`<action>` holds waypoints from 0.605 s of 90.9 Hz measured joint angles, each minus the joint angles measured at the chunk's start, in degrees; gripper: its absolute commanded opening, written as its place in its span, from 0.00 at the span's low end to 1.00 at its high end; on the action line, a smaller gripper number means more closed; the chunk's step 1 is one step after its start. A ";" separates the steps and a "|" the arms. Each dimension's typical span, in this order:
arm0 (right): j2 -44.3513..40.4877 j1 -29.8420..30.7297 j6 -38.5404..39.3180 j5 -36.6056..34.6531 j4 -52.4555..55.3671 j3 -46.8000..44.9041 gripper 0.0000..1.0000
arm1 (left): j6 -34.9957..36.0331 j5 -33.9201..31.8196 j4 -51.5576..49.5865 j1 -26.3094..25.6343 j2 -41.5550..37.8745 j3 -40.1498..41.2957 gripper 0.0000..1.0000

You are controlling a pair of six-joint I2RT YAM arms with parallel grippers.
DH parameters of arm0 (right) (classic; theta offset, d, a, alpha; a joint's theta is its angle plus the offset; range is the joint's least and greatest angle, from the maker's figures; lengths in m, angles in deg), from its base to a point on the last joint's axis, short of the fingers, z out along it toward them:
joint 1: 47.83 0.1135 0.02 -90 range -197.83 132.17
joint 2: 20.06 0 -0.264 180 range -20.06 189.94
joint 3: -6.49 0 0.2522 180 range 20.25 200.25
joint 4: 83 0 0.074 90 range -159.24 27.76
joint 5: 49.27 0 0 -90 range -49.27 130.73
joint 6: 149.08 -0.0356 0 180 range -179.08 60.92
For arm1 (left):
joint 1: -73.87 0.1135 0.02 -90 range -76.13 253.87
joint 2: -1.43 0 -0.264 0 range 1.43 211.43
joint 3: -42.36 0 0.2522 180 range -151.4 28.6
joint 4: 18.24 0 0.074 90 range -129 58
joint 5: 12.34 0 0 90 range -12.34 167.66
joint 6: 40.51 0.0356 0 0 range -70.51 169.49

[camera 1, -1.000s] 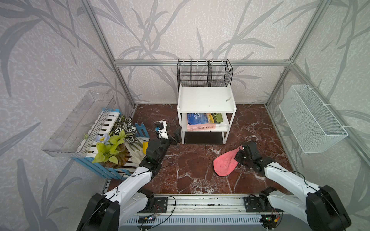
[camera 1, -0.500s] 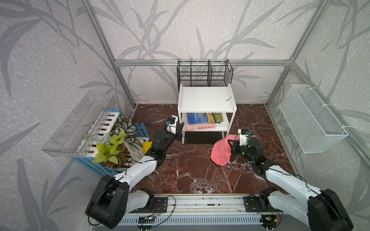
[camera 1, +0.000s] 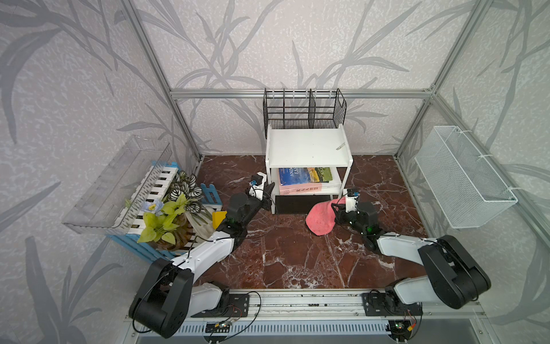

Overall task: Wipe the bookshelf clean with a cloth
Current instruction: Wipe the dust from the shelf.

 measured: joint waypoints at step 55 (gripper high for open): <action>-14.75 -0.74 -3.76 -2.86 10.67 1.03 0.00 | -0.11 0.59 0.28 0.33 0.22 0.00 0.00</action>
